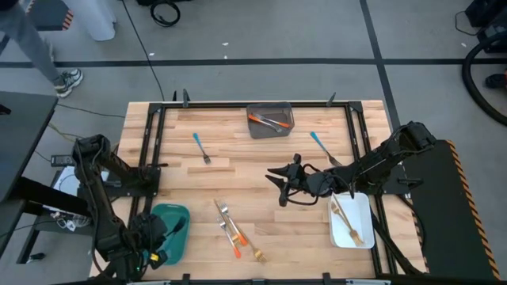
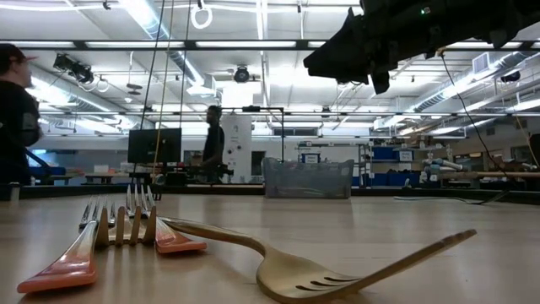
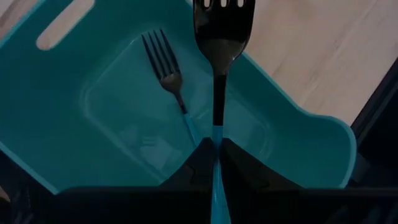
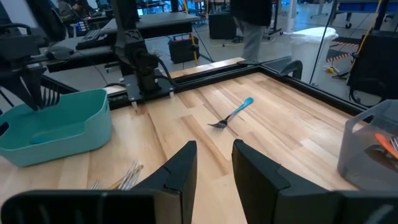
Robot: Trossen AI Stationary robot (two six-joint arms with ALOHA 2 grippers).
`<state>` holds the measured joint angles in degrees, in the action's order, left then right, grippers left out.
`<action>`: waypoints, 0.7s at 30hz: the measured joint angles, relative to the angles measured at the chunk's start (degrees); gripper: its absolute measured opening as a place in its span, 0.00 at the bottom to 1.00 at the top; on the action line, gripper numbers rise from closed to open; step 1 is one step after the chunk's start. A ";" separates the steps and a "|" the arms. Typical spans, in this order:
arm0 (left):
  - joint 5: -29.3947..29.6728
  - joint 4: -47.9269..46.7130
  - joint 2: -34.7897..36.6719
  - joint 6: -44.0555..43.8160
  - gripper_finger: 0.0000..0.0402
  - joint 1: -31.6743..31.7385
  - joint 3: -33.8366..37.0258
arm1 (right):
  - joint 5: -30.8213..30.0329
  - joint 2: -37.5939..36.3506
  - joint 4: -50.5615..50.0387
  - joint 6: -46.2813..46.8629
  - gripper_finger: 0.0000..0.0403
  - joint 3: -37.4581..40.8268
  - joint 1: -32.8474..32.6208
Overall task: Sort silverware by color (type)
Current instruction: Put the blue fork into the green bin
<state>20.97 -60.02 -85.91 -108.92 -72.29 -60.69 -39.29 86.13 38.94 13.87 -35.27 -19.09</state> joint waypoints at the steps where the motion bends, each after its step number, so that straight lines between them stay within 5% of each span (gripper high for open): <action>1: 0.00 0.30 0.00 0.02 0.07 0.00 0.02 | 0.01 0.00 0.00 0.15 0.27 0.00 0.00; 21: -0.17 0.17 0.00 -6.34 0.07 0.86 0.01 | 0.41 0.00 -0.07 0.74 0.27 0.01 -0.05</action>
<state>20.80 -59.86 -85.91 -115.26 -71.43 -60.68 -38.87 86.13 38.87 14.61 -35.26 -19.15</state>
